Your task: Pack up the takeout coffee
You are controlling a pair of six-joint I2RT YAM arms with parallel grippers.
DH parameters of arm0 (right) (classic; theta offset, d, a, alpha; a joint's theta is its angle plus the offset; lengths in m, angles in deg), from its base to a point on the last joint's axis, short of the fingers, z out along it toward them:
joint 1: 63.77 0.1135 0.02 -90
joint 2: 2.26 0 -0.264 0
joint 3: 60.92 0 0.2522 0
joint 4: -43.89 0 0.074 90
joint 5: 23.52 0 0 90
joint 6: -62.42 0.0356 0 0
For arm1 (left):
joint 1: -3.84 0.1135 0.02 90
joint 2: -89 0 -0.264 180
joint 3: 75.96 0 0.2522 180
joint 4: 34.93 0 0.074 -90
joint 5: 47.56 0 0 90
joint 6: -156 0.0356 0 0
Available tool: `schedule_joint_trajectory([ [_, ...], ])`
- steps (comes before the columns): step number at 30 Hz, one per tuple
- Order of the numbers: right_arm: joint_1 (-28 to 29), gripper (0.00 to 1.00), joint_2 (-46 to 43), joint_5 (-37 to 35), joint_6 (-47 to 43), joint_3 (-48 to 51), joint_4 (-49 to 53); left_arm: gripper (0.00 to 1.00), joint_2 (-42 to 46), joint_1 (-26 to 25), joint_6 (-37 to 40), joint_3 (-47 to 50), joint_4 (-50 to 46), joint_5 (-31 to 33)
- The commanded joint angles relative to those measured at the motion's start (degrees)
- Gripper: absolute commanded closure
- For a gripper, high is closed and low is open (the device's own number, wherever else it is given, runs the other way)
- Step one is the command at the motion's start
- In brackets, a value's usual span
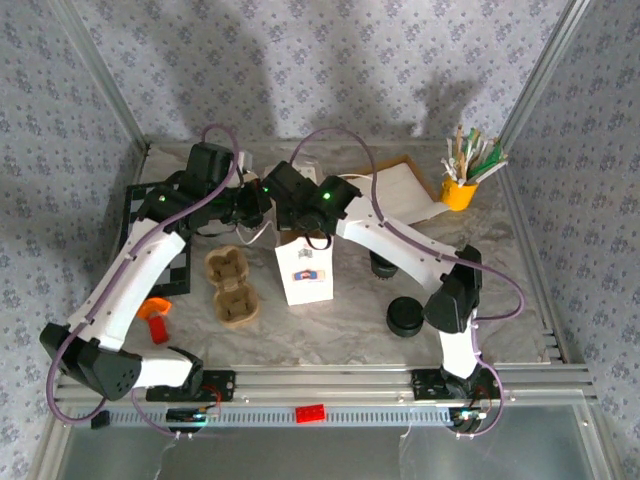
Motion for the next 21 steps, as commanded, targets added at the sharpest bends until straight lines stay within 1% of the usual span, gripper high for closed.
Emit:
schedule_joint_trajectory([
  [1,0.23,1.0,-0.79,-1.07,-0.67,0.89,1.37,1.0,1.48,-0.33,1.48,-0.63,-1.27,0.5],
  [14,-1.12,1.0,1.71,-0.58,-0.57,0.7,1.21,1.0,2.8,-0.76,0.9,0.31,-1.39,-0.6],
  [21,-2.24,1.0,4.6,1.28,-0.86,-0.17,-0.24,1.0,2.82,-1.12,0.81,0.86,-0.92,-0.52],
])
